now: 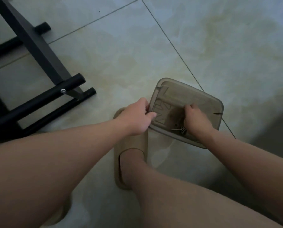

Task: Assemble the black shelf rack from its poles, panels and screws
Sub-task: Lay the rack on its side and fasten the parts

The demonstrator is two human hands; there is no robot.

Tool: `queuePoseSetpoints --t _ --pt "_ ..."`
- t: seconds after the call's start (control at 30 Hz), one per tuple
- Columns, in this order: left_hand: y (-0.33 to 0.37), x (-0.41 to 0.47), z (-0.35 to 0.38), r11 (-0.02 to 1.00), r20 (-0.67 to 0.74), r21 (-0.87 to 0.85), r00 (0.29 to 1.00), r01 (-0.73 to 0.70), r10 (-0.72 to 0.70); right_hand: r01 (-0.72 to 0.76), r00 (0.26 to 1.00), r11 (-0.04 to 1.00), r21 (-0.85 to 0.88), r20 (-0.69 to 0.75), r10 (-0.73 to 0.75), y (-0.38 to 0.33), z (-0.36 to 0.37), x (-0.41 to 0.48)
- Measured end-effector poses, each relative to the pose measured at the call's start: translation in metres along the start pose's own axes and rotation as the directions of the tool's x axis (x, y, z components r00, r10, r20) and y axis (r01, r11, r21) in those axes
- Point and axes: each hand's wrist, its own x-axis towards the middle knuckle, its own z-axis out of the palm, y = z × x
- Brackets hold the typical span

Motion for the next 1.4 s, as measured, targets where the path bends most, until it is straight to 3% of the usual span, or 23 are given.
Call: queuePoseSetpoints --t 0.13,0.53,0.73,0.97,1.2,1.4 --pt "-0.001 0.0 0.001 1.0 0.001 -0.018 1.0 -0.013 0.013 -0.057 0.998 0.998 -0.022 0.011 0.057 -0.005 0.003 0.004" --pt "0.001 0.0 0.005 0.999 0.008 0.041 1.0 0.024 -0.024 0.065 0.998 0.989 -0.135 0.017 -0.063 0.006 -0.001 0.009" --pt "0.007 -0.009 -0.006 0.993 0.037 -0.063 0.994 0.104 -0.102 0.006 0.999 0.996 0.093 -0.038 -0.003 -0.002 -0.022 -0.001" --pt "0.02 -0.034 -0.07 0.972 -0.034 -0.164 0.984 0.167 -0.175 0.201 0.974 0.889 0.411 -0.183 -0.136 -0.049 -0.102 -0.047" --pt "-0.001 -0.074 -0.147 0.772 0.027 -0.562 0.94 0.297 -0.341 0.425 0.904 0.701 0.572 -0.301 -0.303 -0.162 -0.176 -0.067" --pt "-0.038 -0.096 -0.216 0.507 -0.027 -0.844 0.932 0.172 -0.362 0.599 0.801 0.666 0.446 -0.307 -0.514 -0.261 -0.196 -0.063"
